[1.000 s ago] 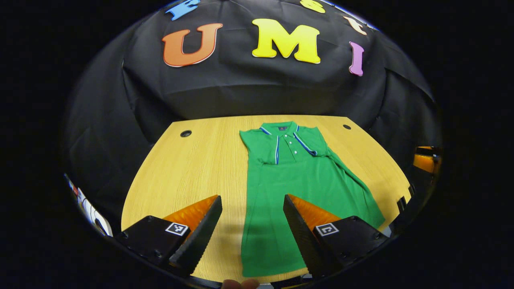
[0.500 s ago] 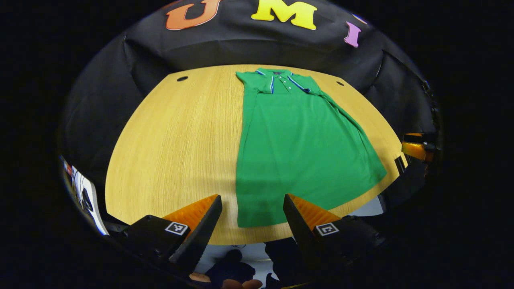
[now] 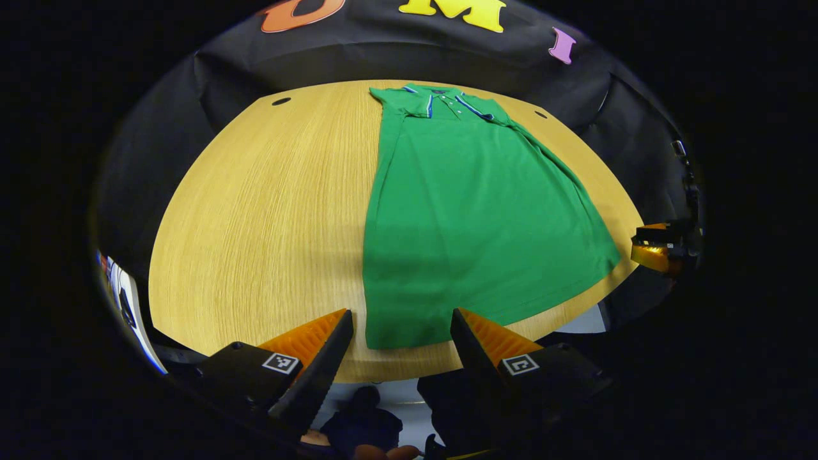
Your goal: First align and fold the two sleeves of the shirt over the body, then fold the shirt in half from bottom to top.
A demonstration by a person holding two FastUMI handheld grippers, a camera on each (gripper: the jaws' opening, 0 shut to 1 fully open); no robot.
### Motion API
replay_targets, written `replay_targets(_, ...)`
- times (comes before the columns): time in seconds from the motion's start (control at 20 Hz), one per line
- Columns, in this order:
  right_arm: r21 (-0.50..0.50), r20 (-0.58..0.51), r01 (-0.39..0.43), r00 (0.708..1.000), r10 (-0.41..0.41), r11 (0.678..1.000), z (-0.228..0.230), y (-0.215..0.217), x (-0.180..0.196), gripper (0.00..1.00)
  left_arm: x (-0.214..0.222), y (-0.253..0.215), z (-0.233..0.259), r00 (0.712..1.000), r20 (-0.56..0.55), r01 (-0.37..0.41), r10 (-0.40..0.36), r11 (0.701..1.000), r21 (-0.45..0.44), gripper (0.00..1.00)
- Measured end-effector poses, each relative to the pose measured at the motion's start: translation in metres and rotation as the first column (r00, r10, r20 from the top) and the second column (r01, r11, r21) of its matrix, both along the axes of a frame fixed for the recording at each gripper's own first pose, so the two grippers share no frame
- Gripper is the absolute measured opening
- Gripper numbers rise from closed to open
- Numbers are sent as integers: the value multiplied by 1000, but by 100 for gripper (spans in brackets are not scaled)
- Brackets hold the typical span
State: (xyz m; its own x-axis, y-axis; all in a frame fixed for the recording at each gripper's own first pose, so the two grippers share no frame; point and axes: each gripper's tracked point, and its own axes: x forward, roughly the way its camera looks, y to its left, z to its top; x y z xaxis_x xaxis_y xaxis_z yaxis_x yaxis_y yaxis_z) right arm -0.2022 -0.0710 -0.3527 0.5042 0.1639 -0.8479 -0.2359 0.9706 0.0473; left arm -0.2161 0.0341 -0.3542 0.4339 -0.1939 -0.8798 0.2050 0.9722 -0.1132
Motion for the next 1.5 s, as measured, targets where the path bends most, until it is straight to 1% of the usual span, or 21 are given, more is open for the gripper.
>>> replay_targets(0.25, -16, -30, 3, 1000, -4, 1000, -19, 2, 3, 93, 0, -2, -4, 1000, -14, 8, -8, 1000, 19, 99)
replay_targets(0.3, -19, -32, 2, 999, -3, 1000, -20, 3, 3, 92, 0, -4, -4, 1000, -14, 13, -13, 1000, 26, 99)
replay_targets(0.35, -24, -34, 0, 999, -1, 1000, -23, 3, 4, 93, 2, -4, -4, 1000, -14, 18, -18, 999, 35, 99)
replay_targets(0.45, -30, -35, -10, 999, 9, 1000, -27, 6, 6, 91, 5, -6, -5, 1000, -12, 29, -28, 999, 45, 99)
replay_targets(0.55, -37, -43, -18, 999, 16, 999, -32, 9, 5, 94, 7, -7, -8, 999, -15, 36, -35, 998, 55, 99)
replay_targets(0.6, -44, -46, -20, 999, 18, 999, -35, 8, 4, 91, 5, -8, -10, 999, -20, 39, -38, 997, 64, 99)
replay_targets(0.65, -50, -57, -22, 998, 20, 998, -38, 6, 3, 93, 7, -8, -9, 999, -15, 44, -43, 996, 74, 99)
replay_targets(0.75, -31, -66, -12, 998, 10, 999, -39, 9, 2, 92, 8, -8, -9, 999, -10, 48, -48, 996, 78, 99)
replay_targets(0.8, -9, -77, -4, 997, 3, 1000, -39, 10, 2, 93, 9, -7, -9, 999, -10, 42, -42, 996, 78, 99)
replay_targets(0.85, -9, -73, -1, 997, 0, 1000, -39, 9, 4, 87, 11, -7, -10, 1000, -11, 30, -29, 996, 78, 99)
replay_targets(0.95, 7, -72, -17, 997, 17, 1000, -39, 15, 10, 49, 13, -9, -9, 1000, -15, 8, -7, 997, 77, 95)
replay_targets(1.0, 11, -80, -16, 997, 17, 1000, -39, 18, 9, 30, 15, -13, -10, 1000, -16, 8, -7, 998, 70, 74)
replay_targets(1.05, 19, -93, -22, 995, 24, 1000, -38, 19, 9, 10, 15, -18, -8, 1000, -20, 21, -20, 998, 55, 59)
replay_targets(1.1, 29, -92, -18, 996, 21, 999, -40, 21, 10, 10, 15, -21, -8, 999, -24, 27, -26, 999, 42, 43)
replay_targets(1.15, 37, -108, -9, 994, 13, 999, -37, 21, 9, 3, 15, -23, -6, 999, -37, 29, -28, 999, 29, 28)
replay_targets(1.2, 47, -113, -4, 994, 9, 999, -36, 21, 10, 3, 14, -26, -6, 998, -49, 31, -31, 1000, -1, 13)
replay_targets(1.3, 56, -110, 4, 994, 2, 998, -30, 19, 11, 0, 17, -28, -1, 998, -58, 16, -18, 999, -36, 8)
replay_targets(1.35, 63, -104, 6, 995, 1, 998, -25, 20, 13, 0, 20, -28, 3, 998, -53, 14, -17, 999, -46, 7)
replay_targets(1.4, 71, -91, 8, 996, -2, 997, -19, 20, 16, 3, 24, -29, 7, 999, -45, 17, -19, 998, -53, 7)
replay_targets(1.5, 89, -71, 17, 997, -10, 996, -6, 19, 22, 3, 29, -31, 14, 999, -32, 31, -33, 998, -57, 7)
